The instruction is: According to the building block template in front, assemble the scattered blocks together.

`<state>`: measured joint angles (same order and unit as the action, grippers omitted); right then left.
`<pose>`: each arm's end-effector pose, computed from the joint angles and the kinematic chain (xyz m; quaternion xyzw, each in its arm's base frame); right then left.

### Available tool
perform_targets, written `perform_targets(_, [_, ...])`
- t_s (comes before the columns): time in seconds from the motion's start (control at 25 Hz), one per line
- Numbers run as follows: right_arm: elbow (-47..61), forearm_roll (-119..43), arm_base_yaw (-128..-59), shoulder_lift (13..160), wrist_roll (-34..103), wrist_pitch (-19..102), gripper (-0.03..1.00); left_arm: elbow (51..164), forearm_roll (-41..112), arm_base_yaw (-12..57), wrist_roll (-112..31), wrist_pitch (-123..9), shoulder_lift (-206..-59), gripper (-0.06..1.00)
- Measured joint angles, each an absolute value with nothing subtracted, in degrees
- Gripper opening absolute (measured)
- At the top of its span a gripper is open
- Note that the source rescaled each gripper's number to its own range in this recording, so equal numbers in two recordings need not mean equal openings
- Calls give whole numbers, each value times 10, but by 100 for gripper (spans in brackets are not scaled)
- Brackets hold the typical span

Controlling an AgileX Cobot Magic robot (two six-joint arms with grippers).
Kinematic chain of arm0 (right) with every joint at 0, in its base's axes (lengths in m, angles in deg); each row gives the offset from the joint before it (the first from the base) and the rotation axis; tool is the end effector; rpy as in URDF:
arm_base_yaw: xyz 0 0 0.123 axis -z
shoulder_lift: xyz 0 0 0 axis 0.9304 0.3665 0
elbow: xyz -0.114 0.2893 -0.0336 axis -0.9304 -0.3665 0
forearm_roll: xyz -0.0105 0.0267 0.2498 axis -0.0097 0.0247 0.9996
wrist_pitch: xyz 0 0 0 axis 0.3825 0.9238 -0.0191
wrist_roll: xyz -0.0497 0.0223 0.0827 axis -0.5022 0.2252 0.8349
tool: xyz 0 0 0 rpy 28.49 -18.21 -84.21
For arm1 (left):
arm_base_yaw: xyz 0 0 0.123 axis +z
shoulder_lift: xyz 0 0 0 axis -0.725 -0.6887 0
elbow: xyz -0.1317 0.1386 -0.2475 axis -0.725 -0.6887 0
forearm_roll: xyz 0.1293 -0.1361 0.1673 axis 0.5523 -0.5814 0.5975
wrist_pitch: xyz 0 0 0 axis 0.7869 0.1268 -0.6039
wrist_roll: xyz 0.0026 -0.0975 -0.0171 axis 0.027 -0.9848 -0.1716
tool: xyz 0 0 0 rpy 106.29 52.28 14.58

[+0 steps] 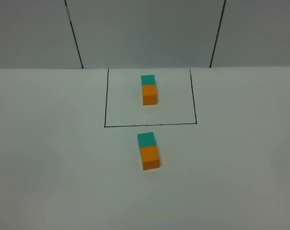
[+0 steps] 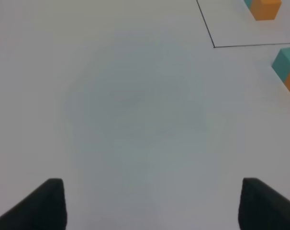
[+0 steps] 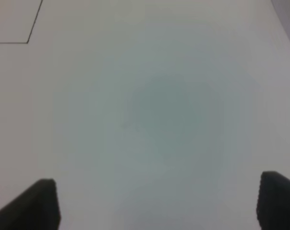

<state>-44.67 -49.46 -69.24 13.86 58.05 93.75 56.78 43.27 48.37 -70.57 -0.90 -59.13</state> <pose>-0.0248 -0.0056 0.2727 0.0006 0.8587 -0.0238 0.5118 -0.0269 -0.0093 0.2768 0.0162 0.8457 -0.0222 0.5329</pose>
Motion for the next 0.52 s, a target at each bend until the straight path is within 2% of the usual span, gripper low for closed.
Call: perform_targets(0.52, [-447, -495, -692, 139, 581, 938, 70, 568, 433, 484, -706, -9, -591, 66])
